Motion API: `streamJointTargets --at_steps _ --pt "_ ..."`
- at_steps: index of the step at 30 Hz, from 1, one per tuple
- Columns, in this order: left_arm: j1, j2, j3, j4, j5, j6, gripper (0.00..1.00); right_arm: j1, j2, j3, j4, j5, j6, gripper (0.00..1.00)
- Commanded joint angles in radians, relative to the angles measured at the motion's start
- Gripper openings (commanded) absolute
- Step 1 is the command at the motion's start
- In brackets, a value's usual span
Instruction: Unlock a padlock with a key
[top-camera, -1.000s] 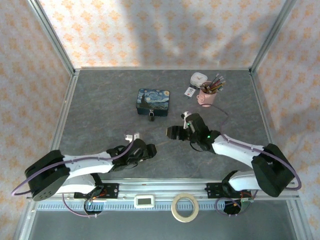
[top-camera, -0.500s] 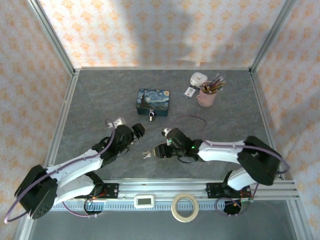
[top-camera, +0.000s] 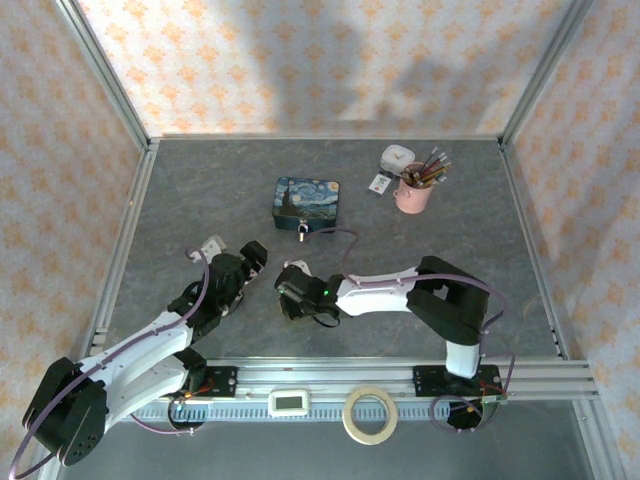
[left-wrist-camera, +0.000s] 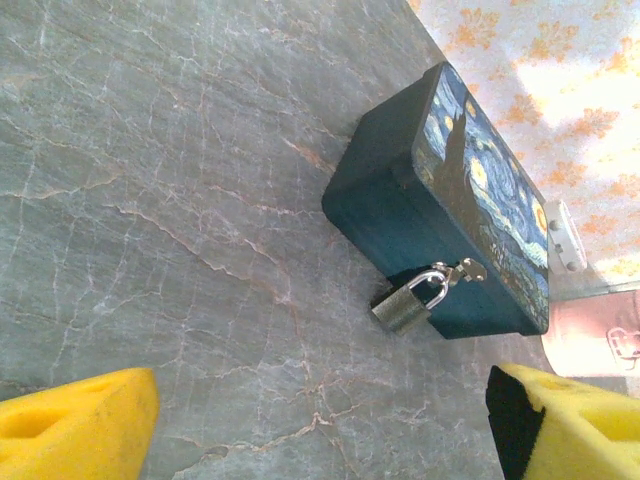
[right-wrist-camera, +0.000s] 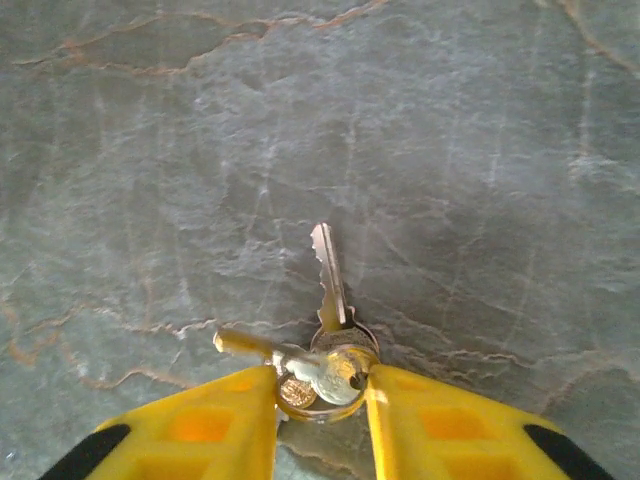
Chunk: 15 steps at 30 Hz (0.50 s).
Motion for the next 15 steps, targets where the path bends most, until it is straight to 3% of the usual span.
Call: streamJointTargets --at_steps 1,5,15 --pt "0.012 -0.009 -0.01 0.047 -0.021 -0.005 0.86 0.006 0.047 0.007 -0.124 0.102 0.039 0.22" --pt "0.012 -0.006 -0.013 0.08 0.007 -0.002 0.86 0.0 0.024 -0.017 -0.107 0.112 0.052 0.0" --pt "-0.003 0.094 -0.029 0.321 0.213 -0.016 0.84 -0.177 -0.279 -0.281 0.234 -0.104 0.094 0.0"
